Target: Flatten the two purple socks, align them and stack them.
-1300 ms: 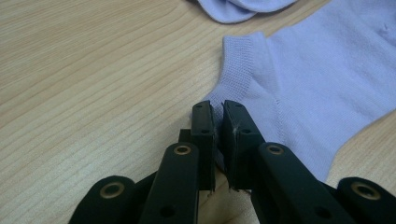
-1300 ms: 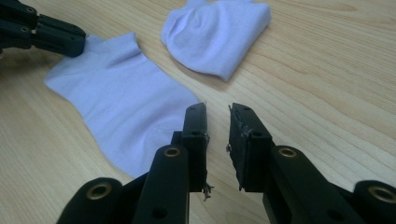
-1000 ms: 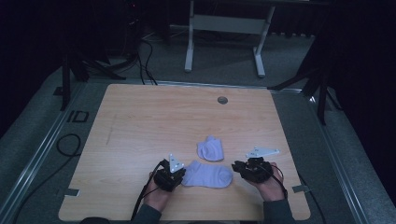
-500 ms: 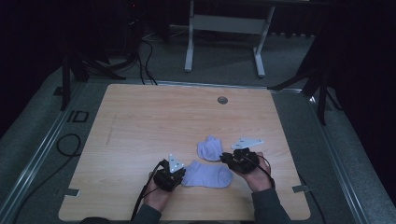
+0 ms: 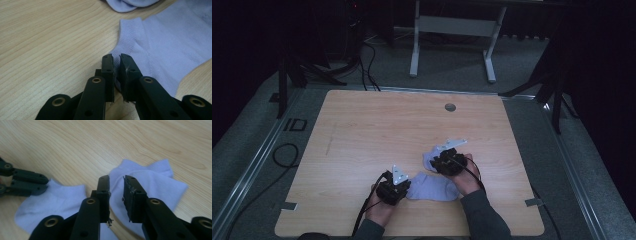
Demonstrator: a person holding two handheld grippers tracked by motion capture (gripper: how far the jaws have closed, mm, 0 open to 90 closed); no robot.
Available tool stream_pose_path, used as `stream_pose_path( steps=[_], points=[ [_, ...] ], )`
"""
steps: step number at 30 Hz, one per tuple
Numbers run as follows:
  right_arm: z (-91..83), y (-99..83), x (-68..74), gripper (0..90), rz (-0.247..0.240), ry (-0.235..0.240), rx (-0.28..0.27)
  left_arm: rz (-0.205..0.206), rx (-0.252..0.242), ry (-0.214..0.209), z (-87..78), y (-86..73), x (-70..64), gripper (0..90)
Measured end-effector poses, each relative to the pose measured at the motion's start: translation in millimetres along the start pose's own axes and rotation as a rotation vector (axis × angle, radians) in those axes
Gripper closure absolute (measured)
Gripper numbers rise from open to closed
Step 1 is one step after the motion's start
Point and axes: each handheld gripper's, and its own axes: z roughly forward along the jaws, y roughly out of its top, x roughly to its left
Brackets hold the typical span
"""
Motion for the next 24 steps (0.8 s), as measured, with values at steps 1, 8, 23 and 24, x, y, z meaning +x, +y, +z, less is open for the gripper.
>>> stream_pose_path(
  steps=[1,8,23,24],
  points=[
    [0.0,0.0,0.0,72.5,0.000,0.000,0.000,0.000,0.000,0.000,0.0,0.0,0.0,82.4],
    [26.0,5.7,3.1,67.6,-0.009,-0.027,0.051,-0.004,0.000,-0.004,0.1,-0.1,0.0,82.2],
    [42.0,5.2,-5.5,86.8,0.061,-0.020,0.126,-0.007,-0.001,-0.004,0.2,-0.2,-0.1,82.1],
    [42.2,4.7,-5.8,87.2,0.070,-0.020,0.124,-0.007,-0.001,-0.004,0.1,-0.2,-0.1,82.1]
  ],
)
